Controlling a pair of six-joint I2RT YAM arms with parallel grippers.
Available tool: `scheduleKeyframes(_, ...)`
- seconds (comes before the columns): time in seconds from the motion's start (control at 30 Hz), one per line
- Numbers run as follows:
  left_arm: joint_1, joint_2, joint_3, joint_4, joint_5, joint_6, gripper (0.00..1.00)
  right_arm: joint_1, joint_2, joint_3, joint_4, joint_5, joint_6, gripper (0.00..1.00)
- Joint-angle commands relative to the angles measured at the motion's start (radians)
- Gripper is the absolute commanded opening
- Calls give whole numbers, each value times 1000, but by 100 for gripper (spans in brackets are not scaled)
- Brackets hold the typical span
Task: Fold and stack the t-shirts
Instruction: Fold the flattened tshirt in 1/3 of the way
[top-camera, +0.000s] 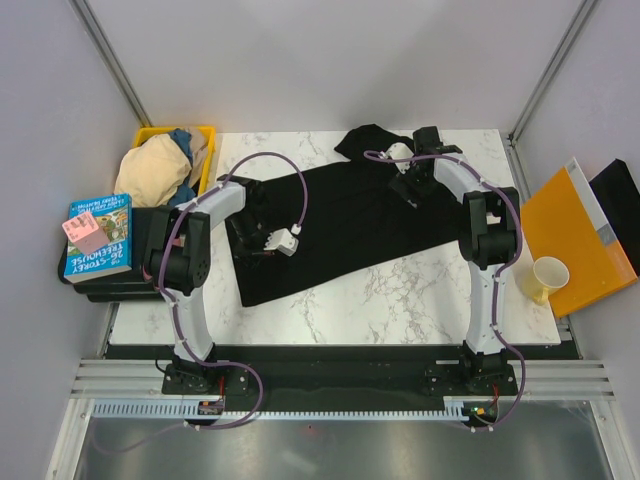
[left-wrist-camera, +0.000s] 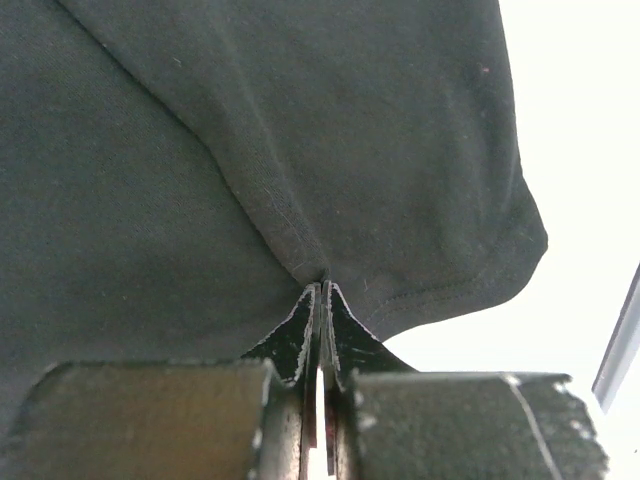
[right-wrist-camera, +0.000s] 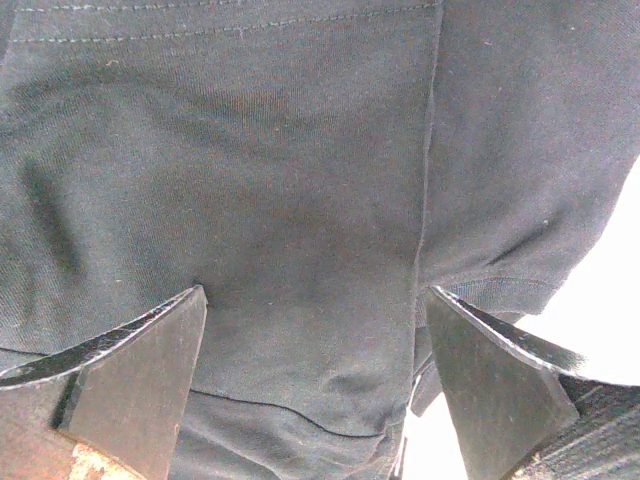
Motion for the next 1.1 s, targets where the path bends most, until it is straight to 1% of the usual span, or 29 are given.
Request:
scheduleKeyframes(0.0,-1,-64,39,-70,-32,-4,2,3,73,-15,32,29,-9,98)
scheduleKeyframes(0.13,1,-85,54,-98,-68,0,2,3,76,-15,32,34,-9,98)
scheduleKeyframes(0.37,2,-76,80,-139,-78,-12,2,4,80,-12,33,35,-11,98)
scheduleKeyframes(0.5,5,-51,56,-113,-114,-30,2,9,82,-5,33,35,-12,98)
scheduleKeyframes(0.6,8,-44,4,-31,-158,-36,2,10,80,-6,33,34,-14,98)
scheduleKeyframes(0.63,10,-39,-10,15,-179,-39,6,9,79,-8,32,34,-14,98)
scheduleKeyframes(0.67,10,-38,-18,29,-186,-39,14,9,74,-11,30,34,-16,98)
scheduleKeyframes(0.73,12,-28,-30,60,-196,-42,36,9,70,-17,30,37,-19,98)
scheduleKeyframes(0.8,16,-33,-21,63,-193,-43,42,9,57,-26,30,39,-26,98)
scheduleKeyframes(0.83,19,-39,-15,63,-186,-41,63,11,54,-31,32,40,-28,98)
scheduleKeyframes(0.87,21,-45,-10,65,-183,-39,71,9,45,-34,32,43,-29,98)
scheduleKeyframes(0.93,30,-74,16,60,-177,-39,73,9,30,-40,27,45,-31,98)
scheduleKeyframes(1.07,41,-149,77,43,-152,-30,77,9,-56,-57,15,34,-26,98)
